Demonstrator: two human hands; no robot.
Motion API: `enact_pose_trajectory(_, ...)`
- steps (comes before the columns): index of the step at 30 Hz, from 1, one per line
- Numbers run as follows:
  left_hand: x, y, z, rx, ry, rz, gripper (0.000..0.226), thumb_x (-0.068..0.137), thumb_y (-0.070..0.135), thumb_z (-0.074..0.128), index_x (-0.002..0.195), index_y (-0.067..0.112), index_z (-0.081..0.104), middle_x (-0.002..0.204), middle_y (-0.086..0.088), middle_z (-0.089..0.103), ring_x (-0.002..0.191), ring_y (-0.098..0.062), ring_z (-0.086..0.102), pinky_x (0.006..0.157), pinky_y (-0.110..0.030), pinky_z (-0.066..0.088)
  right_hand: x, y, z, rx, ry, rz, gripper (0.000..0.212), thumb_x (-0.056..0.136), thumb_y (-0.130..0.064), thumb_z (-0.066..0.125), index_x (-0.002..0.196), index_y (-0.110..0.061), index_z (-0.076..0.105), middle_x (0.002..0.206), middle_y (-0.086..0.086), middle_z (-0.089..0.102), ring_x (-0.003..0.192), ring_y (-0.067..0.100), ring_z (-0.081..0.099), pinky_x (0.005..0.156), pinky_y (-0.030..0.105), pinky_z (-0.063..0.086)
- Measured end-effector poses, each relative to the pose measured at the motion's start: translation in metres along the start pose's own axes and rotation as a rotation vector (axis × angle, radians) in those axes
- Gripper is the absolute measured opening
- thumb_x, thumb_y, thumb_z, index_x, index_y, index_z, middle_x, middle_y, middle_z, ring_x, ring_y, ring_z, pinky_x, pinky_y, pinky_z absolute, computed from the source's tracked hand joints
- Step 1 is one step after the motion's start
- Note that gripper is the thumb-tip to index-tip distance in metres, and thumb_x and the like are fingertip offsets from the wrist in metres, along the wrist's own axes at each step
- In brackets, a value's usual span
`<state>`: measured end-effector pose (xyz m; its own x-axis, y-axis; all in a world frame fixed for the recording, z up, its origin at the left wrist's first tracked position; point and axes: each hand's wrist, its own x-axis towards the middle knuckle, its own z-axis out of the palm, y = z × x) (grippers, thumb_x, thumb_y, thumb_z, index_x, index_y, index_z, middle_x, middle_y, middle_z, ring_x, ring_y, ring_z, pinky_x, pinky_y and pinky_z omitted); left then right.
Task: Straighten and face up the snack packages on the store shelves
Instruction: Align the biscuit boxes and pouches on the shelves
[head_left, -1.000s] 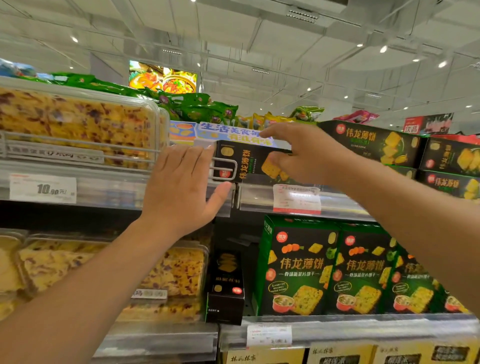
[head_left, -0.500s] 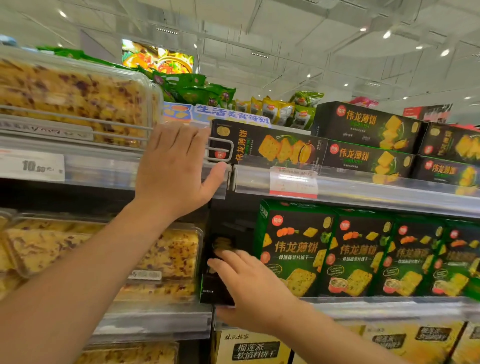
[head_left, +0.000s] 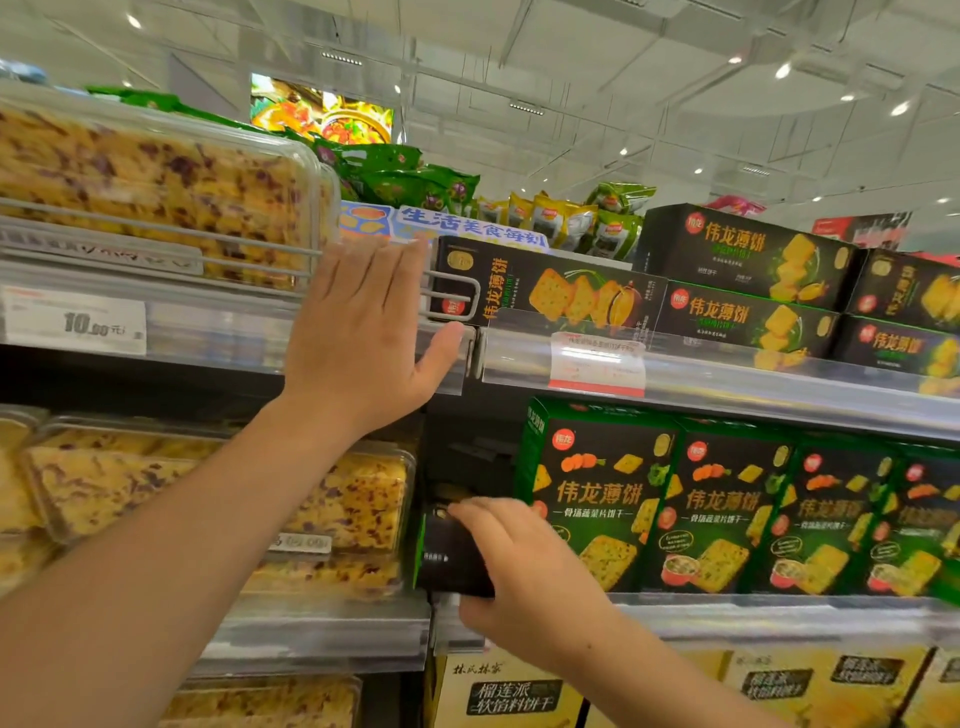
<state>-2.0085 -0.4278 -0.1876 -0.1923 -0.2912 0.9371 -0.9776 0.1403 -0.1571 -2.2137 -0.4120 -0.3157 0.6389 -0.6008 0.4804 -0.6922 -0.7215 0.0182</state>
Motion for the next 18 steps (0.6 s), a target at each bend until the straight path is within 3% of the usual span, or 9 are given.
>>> enact_pose_trajectory(3,-0.001,0.007,-0.009,-0.155,-0.054,-0.052,0.073,0.091,0.052,0.039,0.142,0.001,0.038,0.144,-0.018,0.043,0.140,-0.037,0.030,0.118,-0.051,0.013,0.008,-0.008,-0.049,0.223,0.009,0.098,0.078,0.073,-0.044,0.070,0.139,-0.042,0.029,0.122,-0.026,0.046,0.113,-0.005,0.043,0.094,0.012,0.041)
enact_pose_trajectory(6,-0.005,0.021,-0.027,-0.584,-0.125,-0.011,0.067,0.090,0.055,0.039,0.144,0.013,0.043,0.153,-0.005,0.035,0.149,-0.024,0.016,0.121,-0.049,0.004,0.018,-0.011,-0.107,0.423,0.041,0.123,0.067,0.067,-0.039,0.073,0.127,-0.046,0.044,0.102,-0.030,0.055,0.097,-0.010,0.056,0.070,0.006,0.049)
enact_pose_trajectory(8,-0.008,0.032,-0.040,-0.828,-0.251,0.086,0.063,0.089,0.058,0.044,0.142,0.023,0.045,0.148,0.009,0.040,0.146,-0.009,0.021,0.121,-0.032,0.014,0.023,-0.011,-0.141,0.556,0.026,0.121,0.056,0.067,-0.032,0.075,0.114,-0.050,0.052,0.099,-0.020,0.065,0.094,-0.003,0.063,0.071,0.016,0.056)
enact_pose_trajectory(10,-0.007,0.038,-0.051,-0.966,-0.382,0.130,0.065,0.085,0.060,0.052,0.143,0.033,0.040,0.140,0.022,0.045,0.136,0.002,0.035,0.109,-0.017,0.031,0.027,-0.008,-0.164,0.617,0.010,0.116,0.056,0.065,-0.030,0.077,0.114,-0.046,0.054,0.103,-0.014,0.067,0.093,0.007,0.068,0.073,0.028,0.060)
enact_pose_trajectory(14,0.005,0.036,-0.062,-1.185,-0.490,0.008,0.059,0.081,0.050,0.069,0.136,0.045,0.047,0.122,0.023,0.059,0.113,0.001,0.058,0.086,-0.014,0.050,0.031,0.002,-0.183,0.799,0.027,0.173,0.070,0.055,-0.031,0.081,0.116,-0.037,0.050,0.104,0.006,0.070,0.089,0.032,0.071,0.078,0.056,0.058)
enact_pose_trajectory(18,0.013,0.035,-0.062,-1.242,-0.458,-0.098,0.048,0.076,0.050,0.069,0.121,0.050,0.056,0.113,0.023,0.065,0.104,0.001,0.064,0.082,-0.019,0.055,0.027,0.011,-0.182,0.912,0.080,0.214,0.084,0.059,-0.029,0.087,0.130,-0.033,0.043,0.111,0.005,0.071,0.101,0.028,0.068,0.089,0.049,0.056)
